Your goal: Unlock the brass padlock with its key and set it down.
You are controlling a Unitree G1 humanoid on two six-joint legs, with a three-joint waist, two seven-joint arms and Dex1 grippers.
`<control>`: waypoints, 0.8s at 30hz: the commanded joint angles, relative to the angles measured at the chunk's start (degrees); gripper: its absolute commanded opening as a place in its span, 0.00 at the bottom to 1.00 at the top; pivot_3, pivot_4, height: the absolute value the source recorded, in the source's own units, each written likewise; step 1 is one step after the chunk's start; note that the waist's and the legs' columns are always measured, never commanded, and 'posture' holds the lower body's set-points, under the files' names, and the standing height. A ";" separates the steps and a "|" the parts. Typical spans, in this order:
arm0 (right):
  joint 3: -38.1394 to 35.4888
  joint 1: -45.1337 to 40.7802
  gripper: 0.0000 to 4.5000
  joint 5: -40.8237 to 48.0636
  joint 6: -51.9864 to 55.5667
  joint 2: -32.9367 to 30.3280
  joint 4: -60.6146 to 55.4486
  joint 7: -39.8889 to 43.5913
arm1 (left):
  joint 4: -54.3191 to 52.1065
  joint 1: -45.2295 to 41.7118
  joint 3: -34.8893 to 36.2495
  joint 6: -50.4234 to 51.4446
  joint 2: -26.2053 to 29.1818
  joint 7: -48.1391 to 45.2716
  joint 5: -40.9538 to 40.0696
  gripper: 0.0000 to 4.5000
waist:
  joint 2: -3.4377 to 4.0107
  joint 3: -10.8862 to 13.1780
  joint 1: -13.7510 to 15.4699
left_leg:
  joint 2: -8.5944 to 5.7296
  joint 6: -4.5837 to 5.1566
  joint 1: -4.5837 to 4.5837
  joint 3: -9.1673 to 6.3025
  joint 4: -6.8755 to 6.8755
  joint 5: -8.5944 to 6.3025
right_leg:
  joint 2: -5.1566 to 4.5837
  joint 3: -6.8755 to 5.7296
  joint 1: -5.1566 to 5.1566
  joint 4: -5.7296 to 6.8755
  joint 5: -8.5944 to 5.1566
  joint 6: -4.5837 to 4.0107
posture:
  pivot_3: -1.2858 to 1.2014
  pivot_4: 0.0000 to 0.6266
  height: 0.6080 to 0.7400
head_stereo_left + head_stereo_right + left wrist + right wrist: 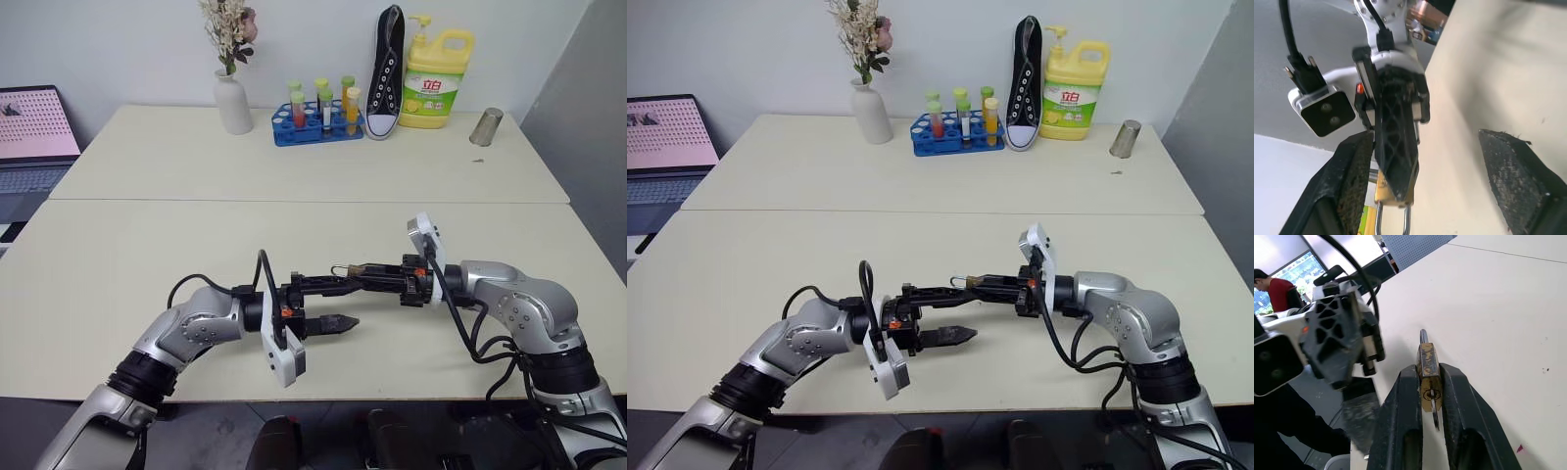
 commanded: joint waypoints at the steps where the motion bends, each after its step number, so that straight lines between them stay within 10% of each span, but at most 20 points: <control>1: -1.96 -1.23 0.05 -0.33 -1.86 -0.85 0.30 0.39 | -5.31 0.86 2.64 5.21 1.88 -1.55 -7.95 0.75 | 0.00 0.00 0.01 | 0.00 0.00 0.00 -0.01 0.00 0.00 | 0.00 0.00 0.00 0.00 0.00 0.00 | 0.52 0.24 1.00; 12: -2.00 -1.63 0.05 -0.58 -3.75 -3.00 -0.45 2.36 | -7.79 0.32 11.79 42.77 1.09 -8.65 -31.57 0.02 | 0.00 0.00 -0.03 | 0.00 0.00 0.00 -0.02 0.01 0.00 | 0.06 -0.02 0.00 -0.02 -0.01 0.02 | 0.52 0.24 1.00; 24: -2.02 -0.78 0.05 0.94 -2.67 -3.28 -3.34 3.40 | -8.51 -2.18 9.32 63.49 -7.71 -21.38 -38.03 0.00 | 0.00 0.01 0.06 | -0.03 0.00 -0.04 -0.06 0.03 0.00 | 0.26 -0.01 0.00 -0.05 -0.02 0.02 | 0.52 0.24 1.00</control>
